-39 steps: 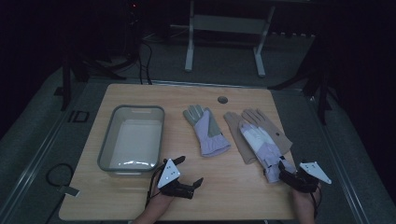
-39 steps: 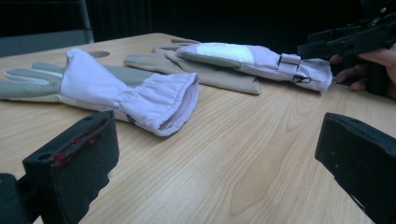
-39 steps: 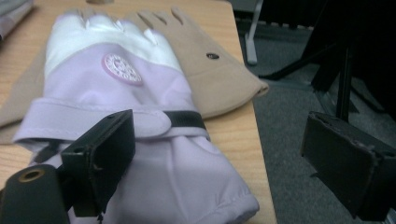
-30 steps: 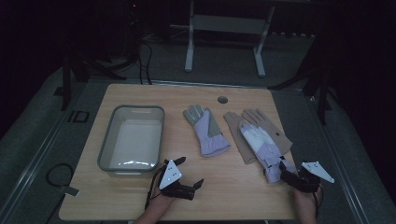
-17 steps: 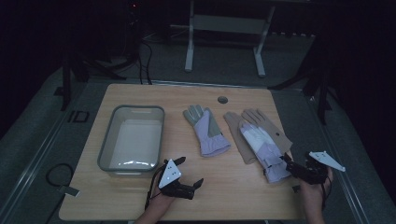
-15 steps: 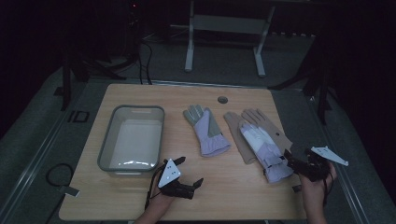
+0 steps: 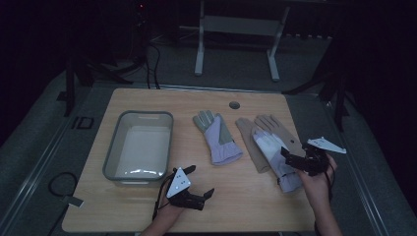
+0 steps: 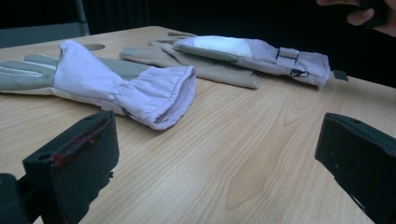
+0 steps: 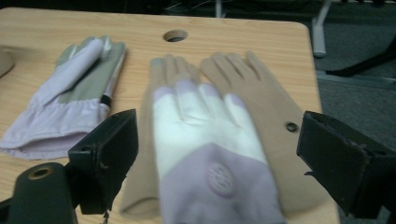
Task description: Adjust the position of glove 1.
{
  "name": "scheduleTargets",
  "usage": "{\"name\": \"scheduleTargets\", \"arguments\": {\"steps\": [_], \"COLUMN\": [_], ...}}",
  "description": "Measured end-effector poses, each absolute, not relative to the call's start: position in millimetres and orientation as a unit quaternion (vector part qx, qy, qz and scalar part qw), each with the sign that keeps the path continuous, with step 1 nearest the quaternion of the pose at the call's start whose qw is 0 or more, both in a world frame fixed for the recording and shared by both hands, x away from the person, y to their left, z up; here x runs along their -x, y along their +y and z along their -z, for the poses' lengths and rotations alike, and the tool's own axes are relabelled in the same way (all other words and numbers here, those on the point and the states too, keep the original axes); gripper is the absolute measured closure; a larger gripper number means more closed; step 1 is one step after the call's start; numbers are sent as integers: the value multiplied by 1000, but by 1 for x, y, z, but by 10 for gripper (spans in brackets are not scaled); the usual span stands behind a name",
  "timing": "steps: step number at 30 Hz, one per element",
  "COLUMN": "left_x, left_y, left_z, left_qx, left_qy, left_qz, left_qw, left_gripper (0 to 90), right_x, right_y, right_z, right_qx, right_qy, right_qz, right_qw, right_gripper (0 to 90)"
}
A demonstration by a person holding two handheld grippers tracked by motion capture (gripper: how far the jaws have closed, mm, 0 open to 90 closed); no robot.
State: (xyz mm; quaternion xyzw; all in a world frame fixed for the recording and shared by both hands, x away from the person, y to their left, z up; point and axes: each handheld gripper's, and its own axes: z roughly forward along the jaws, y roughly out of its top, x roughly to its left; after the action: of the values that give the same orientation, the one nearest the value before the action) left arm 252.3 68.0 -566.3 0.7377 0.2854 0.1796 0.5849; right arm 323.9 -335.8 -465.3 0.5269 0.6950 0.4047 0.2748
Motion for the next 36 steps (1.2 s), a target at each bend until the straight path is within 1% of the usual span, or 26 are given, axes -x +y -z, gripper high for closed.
{"name": "scheduleTargets", "arguments": {"steps": [3,6,15,18,20,22,23,27,29,31,33,34,35,36], "left_x": [-252,-252,-252,-252,-251,-251,-251,-251,-251,-251,-251,-251,-251,-251], "left_y": [68,68,67,67,66,66,66,66,66,66,66,66,66,66], "left_z": [566,566,566,566,566,566,566,566,566,566,566,566,566,566], "left_qx": [-738,-740,-740,-741,-742,-742,-742,-742,-741,-742,-742,-742,-742,-742], "left_qy": [284,283,282,281,280,280,280,281,281,281,281,280,280,279], "left_qz": [-179,-180,-179,-180,-182,-183,-183,-182,-182,-183,-183,-183,-183,-184], "left_qw": [585,584,584,582,582,582,581,581,582,581,581,581,581,581], "left_gripper": [0,0,0,0,0,0,0,0,0,0,0,0,0,0], "right_x": [-330,-339,-361,-366,-375,-377,-382,-388,-392,-396,-399,-402,-403,-406], "right_y": [-326,-313,-280,-271,-259,-257,-251,-238,-230,-223,-215,-210,-207,-202], "right_z": [464,462,456,455,456,456,456,458,460,461,463,464,465,468], "right_qx": [-518,-507,-484,-476,-468,-468,-465,-457,-453,-451,-447,-441,-439,-437], "right_qy": [704,716,740,749,758,759,761,768,774,775,778,783,785,788], "right_qz": [-406,-408,-408,-403,-397,-396,-396,-392,-390,-392,-391,-392,-394,-389], "right_qw": [268,253,228,225,221,221,219,217,209,205,205,198,193,191], "right_gripper": [122,149,150,137,155,156,183,189,206,279,305,343,346,388]}}
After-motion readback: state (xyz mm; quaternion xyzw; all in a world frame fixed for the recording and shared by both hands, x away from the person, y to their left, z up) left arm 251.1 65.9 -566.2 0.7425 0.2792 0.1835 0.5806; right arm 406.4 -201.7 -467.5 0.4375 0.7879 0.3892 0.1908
